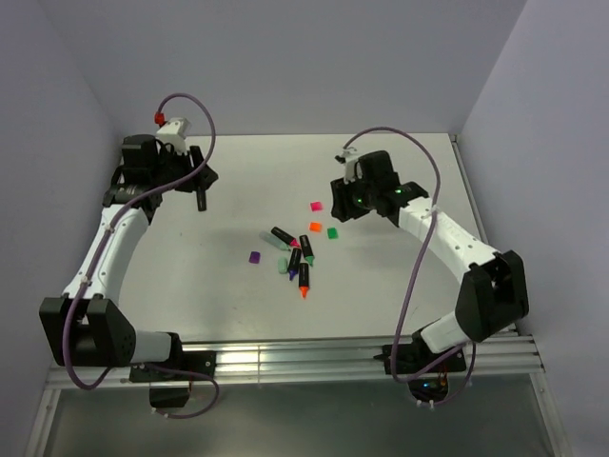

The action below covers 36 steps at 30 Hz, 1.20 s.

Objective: Insert the pens into the pen caps
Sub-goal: Place the pen at the center of the board, then pick up the pen from the center of the board.

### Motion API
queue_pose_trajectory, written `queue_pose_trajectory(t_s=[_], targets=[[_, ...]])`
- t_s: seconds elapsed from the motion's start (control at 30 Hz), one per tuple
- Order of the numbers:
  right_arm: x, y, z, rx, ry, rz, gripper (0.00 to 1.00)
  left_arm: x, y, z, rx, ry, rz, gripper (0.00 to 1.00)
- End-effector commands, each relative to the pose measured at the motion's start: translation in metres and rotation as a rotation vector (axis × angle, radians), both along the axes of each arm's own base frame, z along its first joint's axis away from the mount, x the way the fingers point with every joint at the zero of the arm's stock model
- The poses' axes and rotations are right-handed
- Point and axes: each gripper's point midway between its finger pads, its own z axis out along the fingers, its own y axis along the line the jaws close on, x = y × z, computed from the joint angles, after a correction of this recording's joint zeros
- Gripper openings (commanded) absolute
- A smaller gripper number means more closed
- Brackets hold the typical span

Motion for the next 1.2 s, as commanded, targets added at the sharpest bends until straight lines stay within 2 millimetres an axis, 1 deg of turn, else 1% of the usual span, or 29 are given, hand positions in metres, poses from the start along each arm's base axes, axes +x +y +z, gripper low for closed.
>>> queue_pose_trajectory(t_s=[0.0, 0.03, 0.07, 0.1, 0.13, 0.17, 0.2, 0.23, 0.27, 0.3, 0.37, 0.4, 0.47, 0.5, 0.57, 0.77, 1.0, 1.17], targets=[[0.005, 0.025, 0.004, -0.067, -0.038, -0.041, 0.52, 0.0, 0.01, 0.031, -0.055, -0.085, 0.105, 0.56], [0.005, 0.034, 0.003, -0.063, -0.031, -0.039, 0.5, -0.002, 0.014, 0.036, -0.052, -0.098, 0.124, 0.57], [0.002, 0.046, -0.01, -0.062, 0.015, -0.036, 0.47, -0.002, 0.015, 0.037, -0.047, -0.095, 0.134, 0.57], [0.003, 0.05, -0.016, -0.069, 0.034, -0.04, 0.45, -0.003, 0.018, 0.038, -0.041, -0.084, 0.146, 0.57], [0.005, 0.054, -0.02, -0.074, 0.045, -0.048, 0.45, -0.004, 0.019, 0.038, -0.031, -0.085, 0.147, 0.57], [0.007, 0.059, -0.02, -0.069, 0.053, -0.052, 0.45, -0.005, 0.019, 0.04, -0.029, -0.091, 0.147, 0.58], [0.009, 0.063, -0.033, -0.092, 0.077, -0.057, 0.47, -0.007, 0.02, 0.038, -0.026, -0.086, 0.151, 0.58], [0.011, 0.067, -0.032, -0.093, 0.079, -0.063, 0.47, -0.01, 0.02, 0.041, -0.025, -0.097, 0.15, 0.58], [0.012, 0.07, -0.037, -0.097, 0.094, -0.072, 0.47, -0.012, 0.019, 0.043, -0.025, -0.101, 0.143, 0.58], [0.011, 0.074, -0.046, -0.11, 0.116, -0.066, 0.47, -0.014, 0.019, 0.044, -0.026, -0.102, 0.142, 0.58], [0.012, 0.076, -0.054, -0.134, 0.13, -0.078, 0.47, -0.015, 0.02, 0.045, -0.025, -0.104, 0.144, 0.58], [0.012, 0.078, -0.062, -0.148, 0.144, -0.078, 0.48, -0.015, 0.019, 0.045, -0.026, -0.102, 0.144, 0.59], [0.009, 0.082, -0.069, -0.161, 0.159, -0.073, 0.48, -0.015, 0.019, 0.046, -0.027, -0.099, 0.138, 0.6], [0.008, 0.083, -0.076, -0.172, 0.175, -0.07, 0.48, -0.015, 0.018, 0.046, -0.032, -0.097, 0.134, 0.6], [0.005, 0.084, -0.082, -0.185, 0.191, -0.068, 0.48, -0.015, 0.017, 0.047, -0.034, -0.098, 0.135, 0.61], [-0.006, 0.088, -0.099, -0.198, 0.241, -0.055, 0.5, -0.014, 0.017, 0.039, -0.033, -0.084, 0.131, 0.62], [-0.019, 0.092, -0.121, -0.242, 0.281, -0.026, 0.52, -0.016, 0.015, 0.033, -0.038, -0.069, 0.124, 0.64], [-0.02, 0.088, -0.13, -0.266, 0.288, -0.034, 0.52, -0.015, 0.017, 0.033, -0.029, -0.057, 0.131, 0.65]])
